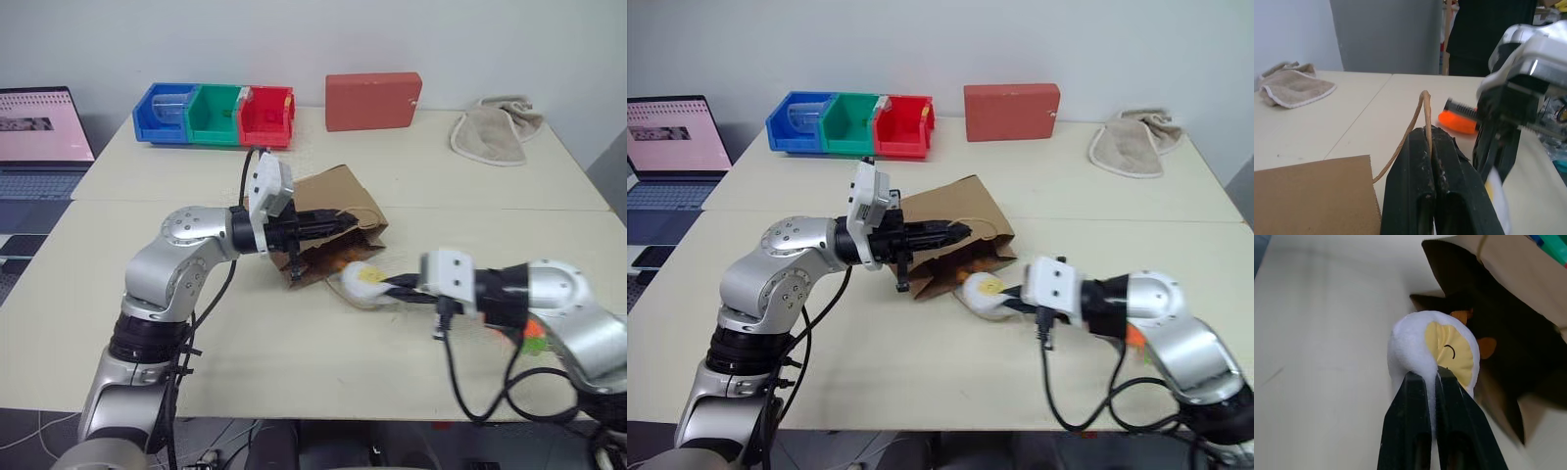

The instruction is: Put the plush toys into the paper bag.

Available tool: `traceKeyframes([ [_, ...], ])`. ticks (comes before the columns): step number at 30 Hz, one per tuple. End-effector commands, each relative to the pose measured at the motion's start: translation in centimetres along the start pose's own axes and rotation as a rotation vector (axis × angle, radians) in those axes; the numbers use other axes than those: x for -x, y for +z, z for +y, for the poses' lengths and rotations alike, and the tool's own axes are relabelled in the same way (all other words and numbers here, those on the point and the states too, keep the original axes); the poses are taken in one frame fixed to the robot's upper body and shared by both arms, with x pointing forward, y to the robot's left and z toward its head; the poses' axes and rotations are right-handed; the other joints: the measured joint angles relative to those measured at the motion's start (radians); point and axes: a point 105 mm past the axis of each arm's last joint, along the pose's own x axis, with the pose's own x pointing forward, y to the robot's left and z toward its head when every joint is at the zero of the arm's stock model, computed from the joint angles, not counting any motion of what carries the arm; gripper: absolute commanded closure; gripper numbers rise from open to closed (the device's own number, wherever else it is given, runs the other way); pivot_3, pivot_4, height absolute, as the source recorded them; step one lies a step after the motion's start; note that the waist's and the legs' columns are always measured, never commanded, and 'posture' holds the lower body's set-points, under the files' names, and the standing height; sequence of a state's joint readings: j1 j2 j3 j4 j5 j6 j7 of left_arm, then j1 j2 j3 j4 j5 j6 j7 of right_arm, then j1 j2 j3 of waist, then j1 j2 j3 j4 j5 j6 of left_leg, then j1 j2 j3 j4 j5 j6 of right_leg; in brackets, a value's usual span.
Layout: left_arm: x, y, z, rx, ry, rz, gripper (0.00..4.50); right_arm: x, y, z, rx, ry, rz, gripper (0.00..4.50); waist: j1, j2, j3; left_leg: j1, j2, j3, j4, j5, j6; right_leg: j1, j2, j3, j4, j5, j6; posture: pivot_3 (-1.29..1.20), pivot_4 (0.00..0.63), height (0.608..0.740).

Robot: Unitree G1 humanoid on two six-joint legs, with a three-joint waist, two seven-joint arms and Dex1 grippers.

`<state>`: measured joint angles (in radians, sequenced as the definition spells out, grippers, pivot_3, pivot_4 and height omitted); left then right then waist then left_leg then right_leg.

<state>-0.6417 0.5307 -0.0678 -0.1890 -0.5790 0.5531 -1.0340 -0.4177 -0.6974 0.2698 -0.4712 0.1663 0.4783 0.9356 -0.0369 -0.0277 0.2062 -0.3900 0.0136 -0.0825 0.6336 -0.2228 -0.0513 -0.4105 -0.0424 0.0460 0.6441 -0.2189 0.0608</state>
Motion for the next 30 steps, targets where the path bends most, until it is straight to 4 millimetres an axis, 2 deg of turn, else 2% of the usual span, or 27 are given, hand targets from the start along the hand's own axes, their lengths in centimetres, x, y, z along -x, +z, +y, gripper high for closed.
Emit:
traceKeyframes([
  [1,0.1,1.5,-0.3,-0.045,-0.007,-0.030,4.50,-1.8,0.1,-1.6,0.098,-0.077,0.014,4.46,0.002,0.000,0.000,0.000,0.000,0.000,0.000,0.000,0.000,0.000,0.000,0.000,0.000,0.000,0.000,0.00,0.150,0.740],
  [12,0.3,2.0,-0.2,-0.027,0.006,-0.046,4.50,-6.9,1.7,-3.2,0.115,-0.225,-0.079,4.46,0.004,0.000,0.000,-0.006,0.000,-0.002,0.000,0.000,0.000,-0.006,0.000,-0.001,0.001,0.000,0.000,0.00,0.150,0.740],
  [18,0.5,2.5,0.3,-0.010,0.026,-0.071,4.50,-8.5,1.8,-3.8,0.201,-0.315,-0.086,4.46,0.004,0.000,0.000,-0.006,0.000,-0.002,0.000,0.000,0.000,-0.006,0.000,-0.001,0.002,0.000,0.000,0.00,0.150,0.740],
  [22,0.7,2.8,0.9,-0.006,0.049,-0.087,4.50,-9.4,1.3,-3.3,0.286,-0.330,-0.079,4.46,0.004,0.000,0.000,-0.006,0.000,-0.002,0.000,0.000,0.000,-0.007,0.000,-0.001,0.002,0.001,0.000,0.00,0.150,0.740],
  [28,1.2,3.4,1.5,-0.004,0.064,-0.098,4.50,-10.1,0.7,-3.1,0.263,-0.360,-0.087,4.46,0.002,0.000,0.000,-0.007,0.000,-0.001,0.000,0.000,0.000,-0.008,0.001,-0.001,0.002,0.001,0.000,0.00,0.150,0.740],
  [30,1.1,3.4,1.4,-0.002,0.056,-0.097,4.50,-10.3,0.5,-3.0,0.230,-0.361,-0.086,3.95,0.002,0.000,0.000,-0.007,0.000,-0.001,0.000,0.000,0.000,-0.008,0.001,-0.001,0.002,0.001,0.000,0.00,0.150,0.740],
])
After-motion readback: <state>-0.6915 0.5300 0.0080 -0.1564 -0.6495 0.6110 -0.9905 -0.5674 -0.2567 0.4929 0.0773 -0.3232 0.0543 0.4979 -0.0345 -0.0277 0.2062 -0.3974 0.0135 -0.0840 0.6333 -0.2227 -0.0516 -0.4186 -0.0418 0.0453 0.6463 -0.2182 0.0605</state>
